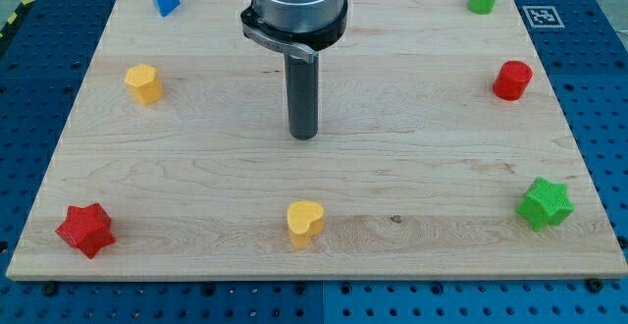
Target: Move the green star to the top left diagonal of the red circle
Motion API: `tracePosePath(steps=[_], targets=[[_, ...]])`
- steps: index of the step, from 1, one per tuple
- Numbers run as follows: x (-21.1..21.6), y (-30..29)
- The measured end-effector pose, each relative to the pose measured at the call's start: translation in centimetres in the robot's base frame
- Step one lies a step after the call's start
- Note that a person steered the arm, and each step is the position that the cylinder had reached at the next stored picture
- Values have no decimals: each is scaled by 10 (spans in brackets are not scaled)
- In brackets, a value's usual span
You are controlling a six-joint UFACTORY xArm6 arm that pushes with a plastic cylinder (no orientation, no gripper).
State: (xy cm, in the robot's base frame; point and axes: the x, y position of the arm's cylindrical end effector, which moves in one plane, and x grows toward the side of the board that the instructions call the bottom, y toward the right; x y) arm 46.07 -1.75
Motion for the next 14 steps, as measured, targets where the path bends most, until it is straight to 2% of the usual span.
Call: tracePosePath(steps=[2,5,6,8,10,12,13,14], targets=[[0,7],[27,164],[45,204],[53,287],[102,295],[132,291],[131,284],[111,258]])
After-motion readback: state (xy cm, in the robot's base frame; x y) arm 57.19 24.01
